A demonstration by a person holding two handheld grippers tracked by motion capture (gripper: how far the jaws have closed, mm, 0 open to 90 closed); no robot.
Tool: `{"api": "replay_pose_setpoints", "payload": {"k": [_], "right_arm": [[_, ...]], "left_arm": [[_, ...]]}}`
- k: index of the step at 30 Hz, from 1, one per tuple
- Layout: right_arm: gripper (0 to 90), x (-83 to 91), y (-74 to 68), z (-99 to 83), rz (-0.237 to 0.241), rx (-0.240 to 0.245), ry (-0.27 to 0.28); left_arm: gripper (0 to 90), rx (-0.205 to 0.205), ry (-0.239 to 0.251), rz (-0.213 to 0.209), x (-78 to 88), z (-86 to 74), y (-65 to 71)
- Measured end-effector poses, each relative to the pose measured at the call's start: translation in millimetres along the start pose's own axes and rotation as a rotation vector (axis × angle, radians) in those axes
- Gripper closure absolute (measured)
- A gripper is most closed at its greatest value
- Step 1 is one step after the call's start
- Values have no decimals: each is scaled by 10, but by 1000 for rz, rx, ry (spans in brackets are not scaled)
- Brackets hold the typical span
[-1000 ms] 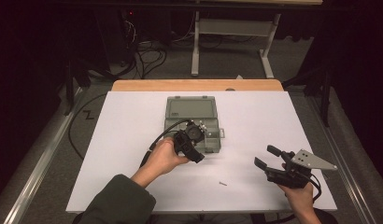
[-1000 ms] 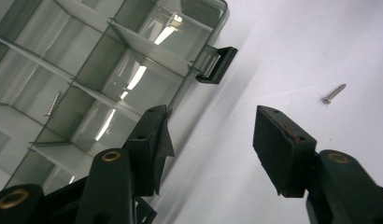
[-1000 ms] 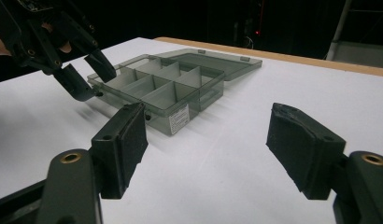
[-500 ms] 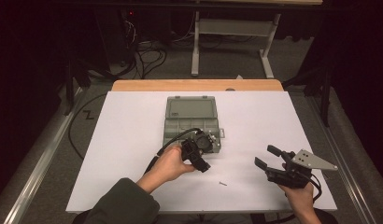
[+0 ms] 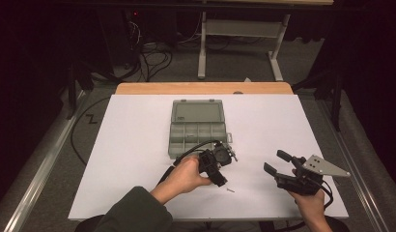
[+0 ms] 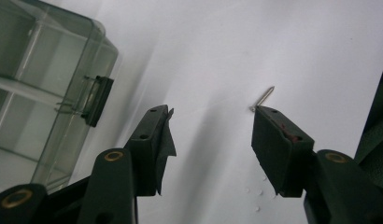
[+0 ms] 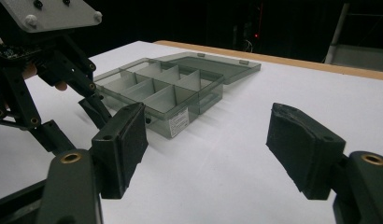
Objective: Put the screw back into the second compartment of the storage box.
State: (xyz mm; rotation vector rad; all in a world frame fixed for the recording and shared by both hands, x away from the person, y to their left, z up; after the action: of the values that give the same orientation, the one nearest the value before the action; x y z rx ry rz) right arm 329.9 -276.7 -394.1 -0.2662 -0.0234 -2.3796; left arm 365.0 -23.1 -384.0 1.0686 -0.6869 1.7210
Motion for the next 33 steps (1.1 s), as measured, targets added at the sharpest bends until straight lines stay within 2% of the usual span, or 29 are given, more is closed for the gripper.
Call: {"api": "replay_pose_setpoints", "payload": {"k": [7,21,29,33], "right_arm": [[305,7,4,3,-4,-3,5],[305,21,5,14,-5,-1,16],[304,20,5,13,-6,-3,14],[304,20,5,13,-3,-4,16]], "left_arm": [[477,-14,-7,-38,-83,50,74],[514,-46,-54,-63,-245,118,165],[584,-85,-93,-77,-349,148,203],[620,-87,-107,-80,-385,151,201]]}}
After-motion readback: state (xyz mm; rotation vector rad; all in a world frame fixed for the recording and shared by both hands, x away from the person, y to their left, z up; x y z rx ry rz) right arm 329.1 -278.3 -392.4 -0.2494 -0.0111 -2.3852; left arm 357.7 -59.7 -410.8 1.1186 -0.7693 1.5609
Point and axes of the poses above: each handheld gripper's, and its own axes: x roughly backward along the jaws, z roughly out of its top, y roughly to its right, the point moved 2 cm from there along -x, roughly forward along the jaws, and after that the axes turned 5 degrees about y, right-handed, at the moved point
